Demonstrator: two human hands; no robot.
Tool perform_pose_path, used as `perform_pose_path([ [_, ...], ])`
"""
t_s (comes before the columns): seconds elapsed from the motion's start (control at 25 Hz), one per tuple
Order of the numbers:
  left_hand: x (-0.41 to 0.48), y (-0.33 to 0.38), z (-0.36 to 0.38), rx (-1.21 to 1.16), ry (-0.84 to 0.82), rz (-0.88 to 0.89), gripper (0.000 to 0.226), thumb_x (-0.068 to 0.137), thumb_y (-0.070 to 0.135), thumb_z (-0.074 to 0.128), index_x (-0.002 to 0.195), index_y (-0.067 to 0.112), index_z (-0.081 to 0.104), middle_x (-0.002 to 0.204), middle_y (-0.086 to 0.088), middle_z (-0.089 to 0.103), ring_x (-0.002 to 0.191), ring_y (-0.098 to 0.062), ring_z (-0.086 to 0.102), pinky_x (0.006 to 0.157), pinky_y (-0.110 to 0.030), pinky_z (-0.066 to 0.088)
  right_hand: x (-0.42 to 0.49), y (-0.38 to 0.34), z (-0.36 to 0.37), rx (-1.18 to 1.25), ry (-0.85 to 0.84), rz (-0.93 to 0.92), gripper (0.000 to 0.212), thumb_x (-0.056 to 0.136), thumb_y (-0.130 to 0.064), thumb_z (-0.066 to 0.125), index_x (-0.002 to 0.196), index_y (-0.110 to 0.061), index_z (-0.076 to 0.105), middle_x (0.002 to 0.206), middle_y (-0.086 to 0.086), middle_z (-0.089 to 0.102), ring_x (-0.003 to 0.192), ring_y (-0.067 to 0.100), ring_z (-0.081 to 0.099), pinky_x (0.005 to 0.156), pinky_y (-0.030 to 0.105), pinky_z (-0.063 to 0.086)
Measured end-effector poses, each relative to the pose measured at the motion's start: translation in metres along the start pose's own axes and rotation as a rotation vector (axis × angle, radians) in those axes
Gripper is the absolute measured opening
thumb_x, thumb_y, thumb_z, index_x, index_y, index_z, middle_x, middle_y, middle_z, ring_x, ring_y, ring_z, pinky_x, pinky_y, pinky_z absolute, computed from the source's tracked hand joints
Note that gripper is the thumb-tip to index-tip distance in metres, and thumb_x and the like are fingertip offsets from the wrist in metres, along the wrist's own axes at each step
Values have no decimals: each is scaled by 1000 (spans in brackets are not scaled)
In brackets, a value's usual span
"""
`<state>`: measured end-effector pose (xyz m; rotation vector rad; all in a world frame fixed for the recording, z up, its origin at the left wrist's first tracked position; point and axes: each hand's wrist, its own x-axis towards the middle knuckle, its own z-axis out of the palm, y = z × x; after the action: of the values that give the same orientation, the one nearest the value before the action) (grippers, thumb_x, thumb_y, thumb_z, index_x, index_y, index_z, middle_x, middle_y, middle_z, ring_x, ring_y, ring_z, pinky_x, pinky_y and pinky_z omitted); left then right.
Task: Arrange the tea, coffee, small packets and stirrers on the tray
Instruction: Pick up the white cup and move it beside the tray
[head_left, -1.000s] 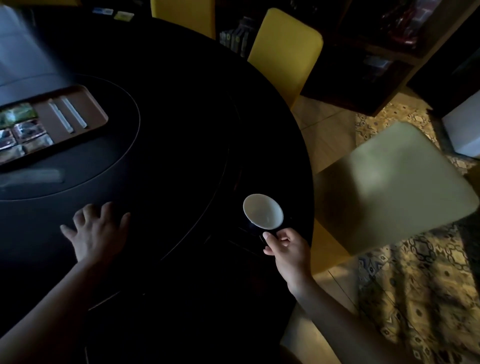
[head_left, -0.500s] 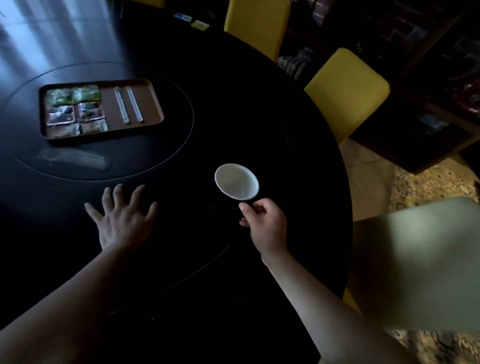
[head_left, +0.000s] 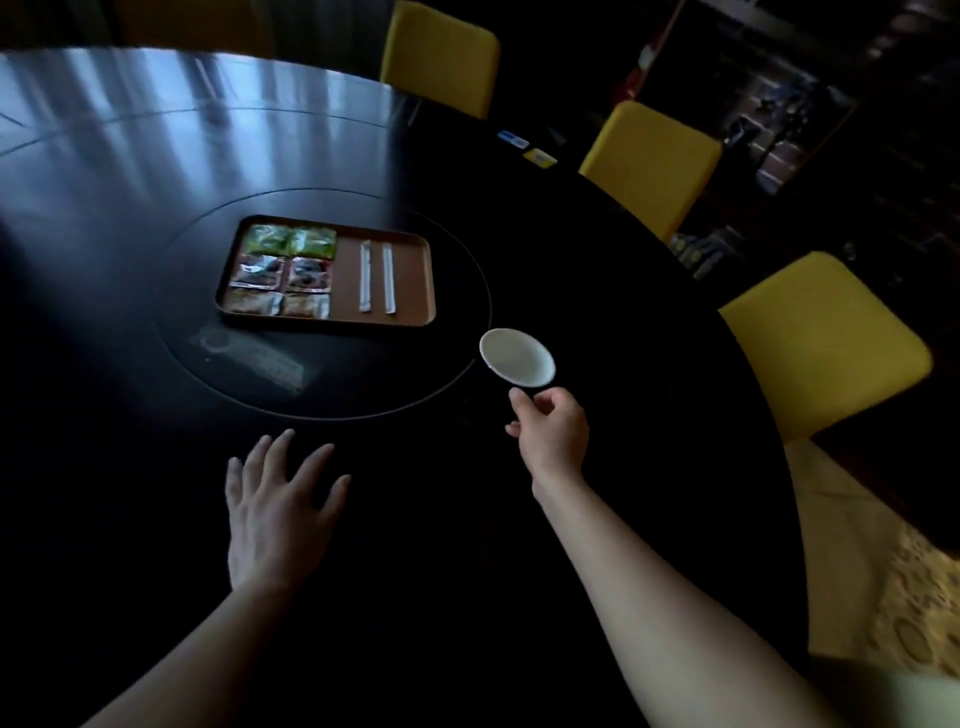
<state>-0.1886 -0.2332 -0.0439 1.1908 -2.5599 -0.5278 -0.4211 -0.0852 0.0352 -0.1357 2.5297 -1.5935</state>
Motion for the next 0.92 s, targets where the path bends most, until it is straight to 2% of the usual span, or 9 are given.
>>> perform_pose_path([
  [0.12, -2, 3, 0, 62, -9, -28, 50, 91, 52, 55, 138, 37, 51, 158, -10, 34, 150, -28, 14, 121, -57, 2, 33, -14, 37, 23, -18, -28, 25, 86, -30, 71, 71, -22, 52, 75, 2, 68, 51, 7, 69, 43, 15, 47],
  [0.24, -1, 4, 0, 99, -31, -21, 51, 93, 55, 41, 140, 37, 48, 157, -10, 35, 150, -30, 16, 121, -59, 3, 59, -23, 67, -29, -23, -57, 29, 84, -30, 72, 66, -23, 50, 69, 4, 68, 55, 16, 71, 56, 35, 60],
  [0.32, -1, 4, -1, 118, -41, -17, 52, 93, 56, 40, 141, 36, 47, 158, -10, 34, 150, -31, 16, 121, -59, 2, 73, -25, 82, -65, -28, -57, 30, 82, -32, 72, 65, -23, 49, 65, 2, 67, 58, 21, 71, 65, 46, 62],
  [0.48, 1, 7, -2, 175, -97, -59, 52, 93, 59, 38, 141, 40, 42, 158, -7, 34, 150, -30, 16, 120, -59, 2, 95, -24, 98, -90, -15, -38, 28, 80, -35, 71, 69, -18, 51, 78, 12, 69, 72, 32, 71, 73, 53, 59],
  [0.6, 21, 6, -9, 265, -108, -1, 50, 87, 64, 34, 126, 38, 52, 136, -5, 51, 129, -31, 42, 104, -60, 29, 100, -23, 101, -74, -3, -17, 28, 80, -34, 71, 71, -16, 52, 74, 10, 69, 68, 30, 71, 70, 52, 60],
  [0.68, 55, 1, -17, 286, -69, 31, 50, 85, 65, 33, 119, 37, 56, 122, -4, 53, 116, -31, 46, 98, -60, 36, 102, -22, 102, -70, 0, -20, 28, 81, -33, 72, 70, -17, 51, 69, 6, 67, 64, 26, 71, 68, 50, 61],
  [0.76, 85, -12, -19, 276, -90, -9, 52, 89, 65, 33, 135, 44, 45, 142, -7, 42, 137, -31, 29, 110, -70, 18, 105, -21, 104, -46, -11, -9, 29, 82, -30, 72, 68, -19, 49, 65, 3, 66, 58, 21, 71, 66, 46, 62],
  [0.84, 97, -27, -11, 277, -104, -27, 58, 91, 69, 24, 146, 51, 25, 160, -5, 23, 151, -29, 4, 113, -72, 1, 111, -19, 107, -42, -18, -9, 31, 84, -29, 72, 67, -20, 48, 66, 4, 67, 54, 15, 70, 59, 37, 62],
  [0.92, 98, -35, -2, 290, -81, -8, 62, 89, 72, 15, 148, 52, 19, 163, -4, 19, 152, -28, 1, 114, -71, 0, 119, -18, 113, -42, -23, -31, 32, 84, -29, 72, 66, -20, 47, 69, 3, 67, 51, 9, 69, 47, 24, 54],
])
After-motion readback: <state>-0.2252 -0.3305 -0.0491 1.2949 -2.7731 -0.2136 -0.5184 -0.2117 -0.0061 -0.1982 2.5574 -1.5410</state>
